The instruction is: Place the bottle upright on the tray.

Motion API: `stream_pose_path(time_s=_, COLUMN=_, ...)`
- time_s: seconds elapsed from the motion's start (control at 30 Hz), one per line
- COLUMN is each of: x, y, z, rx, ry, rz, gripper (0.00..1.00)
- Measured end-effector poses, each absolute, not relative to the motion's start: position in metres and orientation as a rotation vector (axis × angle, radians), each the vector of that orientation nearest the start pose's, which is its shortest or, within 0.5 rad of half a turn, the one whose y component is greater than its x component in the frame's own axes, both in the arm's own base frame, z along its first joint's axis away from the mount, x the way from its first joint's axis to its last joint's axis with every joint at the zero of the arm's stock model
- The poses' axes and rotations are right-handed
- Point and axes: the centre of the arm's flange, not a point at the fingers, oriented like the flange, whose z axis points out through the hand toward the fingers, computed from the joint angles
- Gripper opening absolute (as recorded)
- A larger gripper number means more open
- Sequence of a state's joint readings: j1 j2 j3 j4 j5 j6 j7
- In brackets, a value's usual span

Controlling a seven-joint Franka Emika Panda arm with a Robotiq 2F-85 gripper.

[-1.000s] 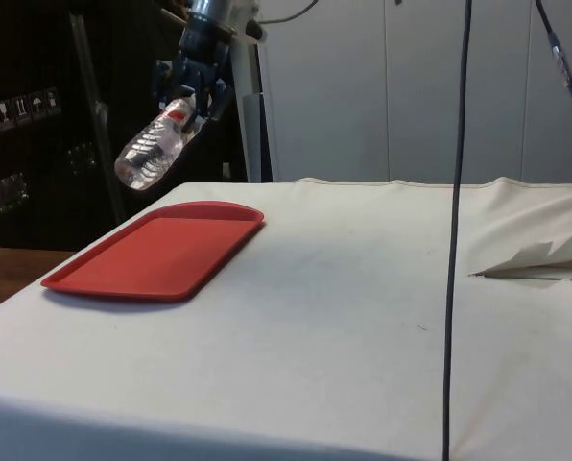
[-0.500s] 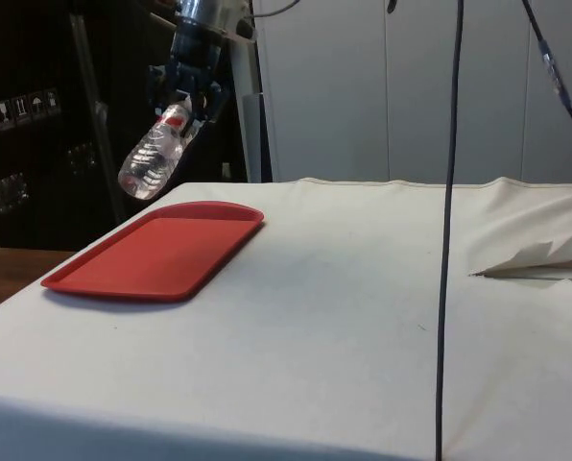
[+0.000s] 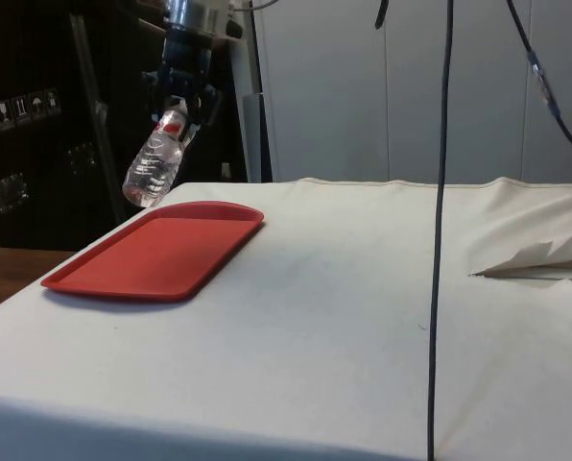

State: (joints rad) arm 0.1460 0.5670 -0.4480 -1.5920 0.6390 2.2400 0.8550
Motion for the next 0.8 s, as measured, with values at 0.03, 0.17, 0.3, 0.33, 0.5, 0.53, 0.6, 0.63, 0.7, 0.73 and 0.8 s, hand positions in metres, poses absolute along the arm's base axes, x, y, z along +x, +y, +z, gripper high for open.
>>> stream_pose_path(time_s=0.03, x=0.69, y=-0.146, z=0.343, rx=-2.117, ry=1.858, rz=-0.096, gripper=0.18)
stream_pose_path(time_s=0.17, x=0.696, y=-0.147, z=0.334, rx=-2.135, ry=1.862, rz=-0.101, gripper=0.18)
stream_pose_path(time_s=0.3, x=0.698, y=-0.147, z=0.328, rx=-2.141, ry=1.865, rz=-0.098, gripper=0.18)
stream_pose_path(time_s=0.33, x=0.698, y=-0.147, z=0.326, rx=-2.143, ry=1.866, rz=-0.095, gripper=0.18)
stream_pose_path(time_s=0.5, x=0.699, y=-0.147, z=0.321, rx=-2.148, ry=1.871, rz=-0.102, gripper=0.18)
stream_pose_path(time_s=0.53, x=0.7, y=-0.147, z=0.32, rx=-2.151, ry=1.871, rz=-0.108, gripper=0.18)
stream_pose_path(time_s=0.6, x=0.7, y=-0.148, z=0.319, rx=-2.152, ry=1.873, rz=-0.112, gripper=0.18)
stream_pose_path(time_s=0.63, x=0.701, y=-0.148, z=0.318, rx=-2.155, ry=1.874, rz=-0.116, gripper=0.18)
stream_pose_path(time_s=0.7, x=0.702, y=-0.148, z=0.316, rx=-2.162, ry=1.879, rz=-0.132, gripper=0.18)
stream_pose_path(time_s=0.73, x=0.703, y=-0.148, z=0.316, rx=-2.166, ry=1.882, rz=-0.138, gripper=0.18)
stream_pose_path(time_s=0.8, x=0.703, y=-0.149, z=0.315, rx=-2.173, ry=1.891, rz=-0.146, gripper=0.18)
